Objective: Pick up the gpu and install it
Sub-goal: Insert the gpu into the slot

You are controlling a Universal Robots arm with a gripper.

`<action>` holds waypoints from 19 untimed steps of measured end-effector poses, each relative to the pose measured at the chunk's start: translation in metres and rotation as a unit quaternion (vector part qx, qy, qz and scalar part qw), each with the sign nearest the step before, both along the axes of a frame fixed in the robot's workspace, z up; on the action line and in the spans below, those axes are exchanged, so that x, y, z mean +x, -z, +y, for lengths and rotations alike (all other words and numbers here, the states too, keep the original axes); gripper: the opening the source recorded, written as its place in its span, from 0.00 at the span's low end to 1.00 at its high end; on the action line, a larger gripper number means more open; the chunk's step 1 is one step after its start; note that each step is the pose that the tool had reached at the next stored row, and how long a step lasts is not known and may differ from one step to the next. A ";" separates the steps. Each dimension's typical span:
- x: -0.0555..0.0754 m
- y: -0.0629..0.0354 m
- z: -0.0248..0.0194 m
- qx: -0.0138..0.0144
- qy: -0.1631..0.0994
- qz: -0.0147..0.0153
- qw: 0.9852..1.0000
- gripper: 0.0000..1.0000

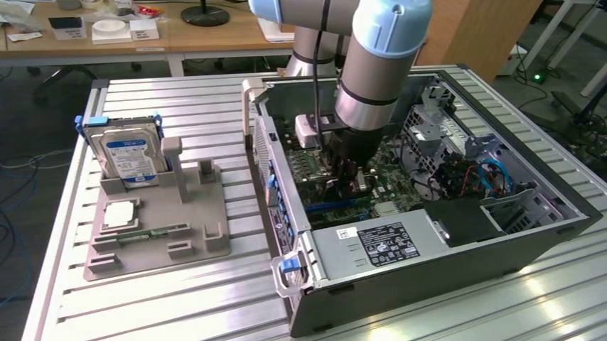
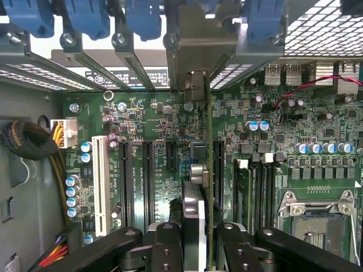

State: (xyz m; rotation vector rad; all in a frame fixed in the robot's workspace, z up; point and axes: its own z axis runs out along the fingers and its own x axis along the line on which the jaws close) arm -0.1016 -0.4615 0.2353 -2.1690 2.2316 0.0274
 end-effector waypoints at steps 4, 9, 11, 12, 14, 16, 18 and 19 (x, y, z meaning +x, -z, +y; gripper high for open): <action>0.000 0.0000 0.0000 0.000 0.000 0.000 1.000 0.28; 0.000 0.0000 0.0001 0.000 0.000 0.000 1.000 0.28; 0.000 0.0001 0.0000 0.000 0.000 0.000 1.000 0.28; 0.000 0.0001 0.0000 0.000 0.000 0.000 1.000 0.28; 0.000 0.0008 0.0001 0.000 0.000 0.000 1.000 0.28; 0.000 0.0020 0.0001 0.000 0.000 0.000 1.000 0.28; 0.000 0.0026 0.0000 0.000 0.000 0.000 1.000 0.28; 0.000 0.0030 0.0000 0.000 0.000 0.000 1.000 0.28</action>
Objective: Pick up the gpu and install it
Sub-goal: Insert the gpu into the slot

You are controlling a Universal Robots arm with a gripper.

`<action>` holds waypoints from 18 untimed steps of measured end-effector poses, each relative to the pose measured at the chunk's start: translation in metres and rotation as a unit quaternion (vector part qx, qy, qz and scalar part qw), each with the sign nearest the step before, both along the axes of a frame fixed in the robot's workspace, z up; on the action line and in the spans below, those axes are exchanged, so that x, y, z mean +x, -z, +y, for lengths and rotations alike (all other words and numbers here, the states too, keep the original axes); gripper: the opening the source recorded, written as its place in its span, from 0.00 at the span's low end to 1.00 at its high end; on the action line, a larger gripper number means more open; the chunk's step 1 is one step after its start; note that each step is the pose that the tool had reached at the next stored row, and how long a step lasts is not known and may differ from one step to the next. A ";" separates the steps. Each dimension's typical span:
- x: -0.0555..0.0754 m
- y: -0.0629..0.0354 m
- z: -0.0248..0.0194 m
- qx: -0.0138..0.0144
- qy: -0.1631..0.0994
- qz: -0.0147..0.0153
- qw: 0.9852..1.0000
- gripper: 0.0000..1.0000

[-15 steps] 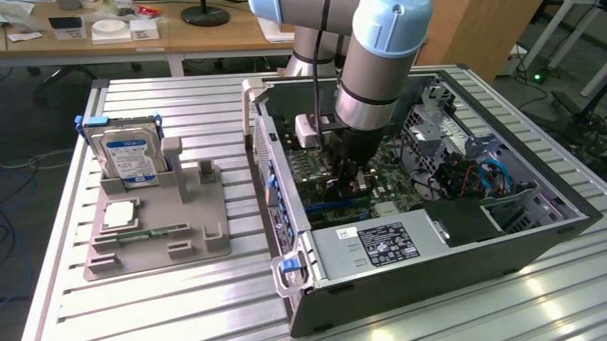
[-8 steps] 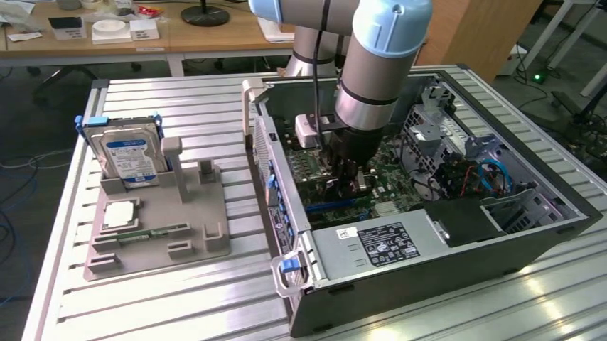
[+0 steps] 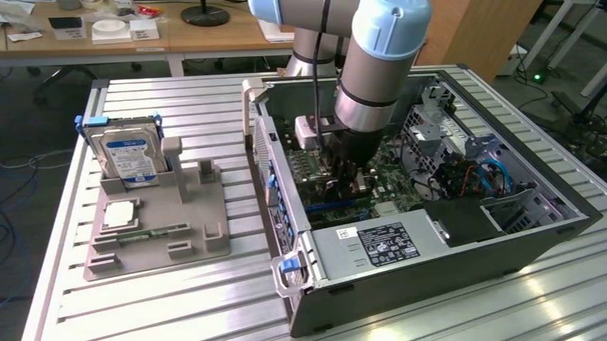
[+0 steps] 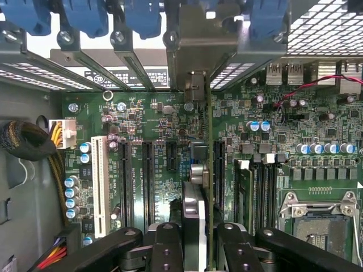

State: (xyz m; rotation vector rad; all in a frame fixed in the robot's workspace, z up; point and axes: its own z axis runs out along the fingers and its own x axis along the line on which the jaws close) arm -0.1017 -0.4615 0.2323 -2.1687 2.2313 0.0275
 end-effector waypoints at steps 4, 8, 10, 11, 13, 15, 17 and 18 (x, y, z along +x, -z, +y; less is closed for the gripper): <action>0.000 0.0006 0.0000 0.000 0.000 0.000 1.000 0.28; 0.000 0.0001 0.0001 0.000 0.000 0.000 1.000 0.28; 0.000 -0.0002 0.0001 0.000 0.000 0.000 1.000 0.28; 0.000 -0.0003 0.0000 0.000 0.000 0.000 1.000 0.28; 0.000 -0.0003 0.0000 0.000 0.000 0.000 1.000 0.28; 0.000 -0.0004 -0.0002 0.000 0.000 0.000 1.000 0.28; 0.001 -0.0004 -0.0005 0.000 0.001 0.000 1.000 0.28; 0.001 -0.0004 -0.0009 0.000 0.002 0.000 1.000 0.28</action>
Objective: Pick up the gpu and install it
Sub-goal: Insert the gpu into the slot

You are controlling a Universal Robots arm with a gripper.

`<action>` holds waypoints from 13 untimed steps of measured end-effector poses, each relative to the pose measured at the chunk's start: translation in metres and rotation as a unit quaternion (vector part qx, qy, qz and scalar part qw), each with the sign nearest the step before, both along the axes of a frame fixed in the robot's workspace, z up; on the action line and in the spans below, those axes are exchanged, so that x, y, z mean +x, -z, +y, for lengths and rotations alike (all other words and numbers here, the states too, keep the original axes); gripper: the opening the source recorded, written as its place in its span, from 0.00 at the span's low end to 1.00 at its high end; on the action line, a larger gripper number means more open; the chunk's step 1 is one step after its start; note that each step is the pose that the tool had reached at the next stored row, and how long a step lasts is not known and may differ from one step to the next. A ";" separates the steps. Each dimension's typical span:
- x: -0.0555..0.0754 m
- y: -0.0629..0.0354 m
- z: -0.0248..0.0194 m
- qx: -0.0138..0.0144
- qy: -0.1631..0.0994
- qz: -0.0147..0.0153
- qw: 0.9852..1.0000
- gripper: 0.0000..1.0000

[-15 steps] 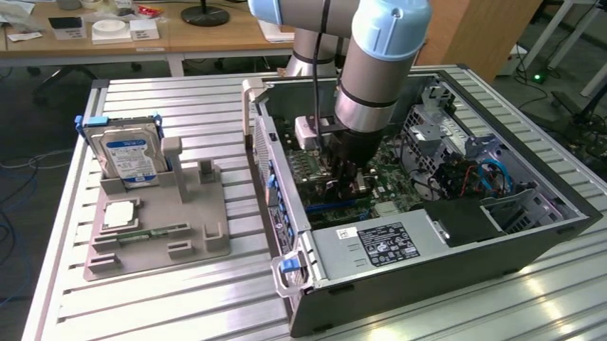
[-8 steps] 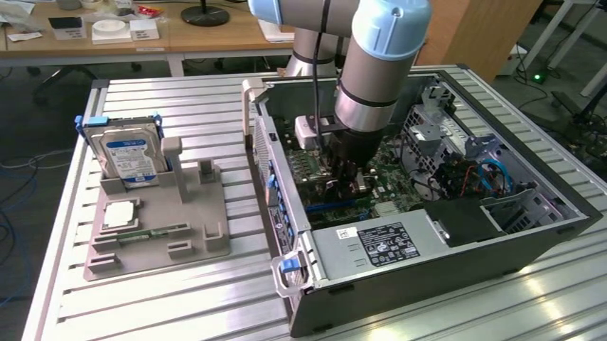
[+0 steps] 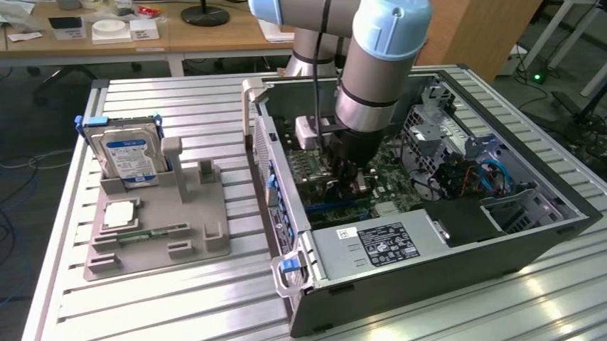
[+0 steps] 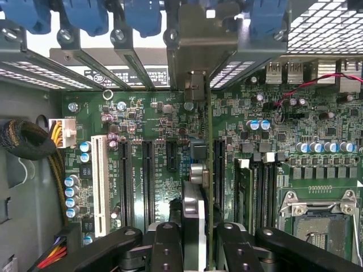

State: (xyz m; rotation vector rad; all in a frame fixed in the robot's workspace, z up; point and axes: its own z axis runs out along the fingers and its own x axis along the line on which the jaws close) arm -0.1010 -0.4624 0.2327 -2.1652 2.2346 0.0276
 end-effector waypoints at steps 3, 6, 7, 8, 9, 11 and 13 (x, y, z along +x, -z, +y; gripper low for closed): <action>0.000 0.0001 -0.0012 0.000 0.001 0.000 1.000 0.28; 0.000 0.0003 -0.0013 0.000 0.001 0.000 1.000 0.28; 0.000 0.0006 -0.0013 0.000 0.001 0.000 1.000 0.28; 0.000 0.0013 -0.0013 0.000 0.001 0.000 1.000 0.28; 0.000 0.0017 -0.0013 0.000 0.001 0.000 1.000 0.28; 0.000 0.0023 -0.0013 0.000 0.001 0.000 1.000 0.28; 0.000 0.0027 -0.0013 0.000 0.001 0.000 1.000 0.28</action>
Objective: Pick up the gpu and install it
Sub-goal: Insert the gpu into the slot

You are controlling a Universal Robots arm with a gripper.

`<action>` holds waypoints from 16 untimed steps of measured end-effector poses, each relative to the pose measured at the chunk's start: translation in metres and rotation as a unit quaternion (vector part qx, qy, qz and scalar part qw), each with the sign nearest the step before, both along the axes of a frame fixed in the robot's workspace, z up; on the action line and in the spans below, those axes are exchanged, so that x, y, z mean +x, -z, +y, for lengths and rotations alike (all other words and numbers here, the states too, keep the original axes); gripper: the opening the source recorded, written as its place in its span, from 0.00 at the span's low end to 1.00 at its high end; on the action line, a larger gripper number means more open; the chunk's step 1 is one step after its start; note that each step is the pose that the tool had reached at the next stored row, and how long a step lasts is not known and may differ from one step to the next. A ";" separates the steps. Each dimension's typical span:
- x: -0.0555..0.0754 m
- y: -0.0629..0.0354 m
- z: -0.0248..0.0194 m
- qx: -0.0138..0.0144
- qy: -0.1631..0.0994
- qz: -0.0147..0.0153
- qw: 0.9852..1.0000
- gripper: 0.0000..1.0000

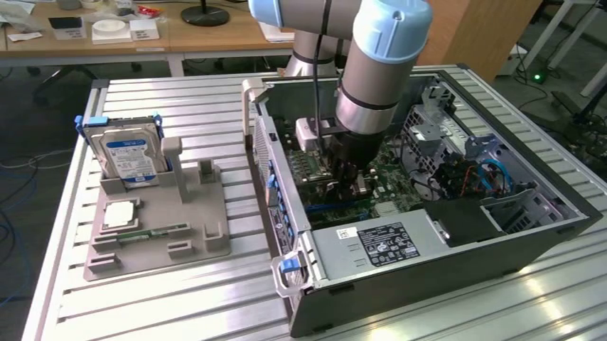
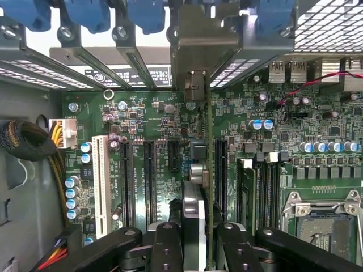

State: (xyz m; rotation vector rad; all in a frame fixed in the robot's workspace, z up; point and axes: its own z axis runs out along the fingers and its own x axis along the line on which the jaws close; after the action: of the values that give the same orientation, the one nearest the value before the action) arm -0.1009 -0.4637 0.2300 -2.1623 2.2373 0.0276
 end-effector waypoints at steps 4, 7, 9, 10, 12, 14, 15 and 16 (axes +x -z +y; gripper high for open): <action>0.000 0.0010 0.0000 0.000 0.000 0.000 1.000 0.28; 0.000 0.0020 0.0000 0.000 0.000 0.000 1.000 0.28; 0.000 0.0026 -0.0001 0.000 0.000 0.000 1.000 0.28; 0.000 0.0026 -0.0001 0.000 0.000 0.000 1.000 0.28; 0.000 0.0023 0.0000 0.000 0.000 0.000 1.000 0.28; 0.000 0.0005 0.0002 0.001 0.000 -0.001 1.000 0.28; -0.001 -0.0009 0.0000 0.000 0.000 0.000 1.000 0.28; -0.001 -0.0011 0.0000 0.000 0.000 0.000 1.000 0.28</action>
State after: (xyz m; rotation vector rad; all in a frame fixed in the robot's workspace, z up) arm -0.1016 -0.4637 0.2311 -2.1617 2.2366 0.0281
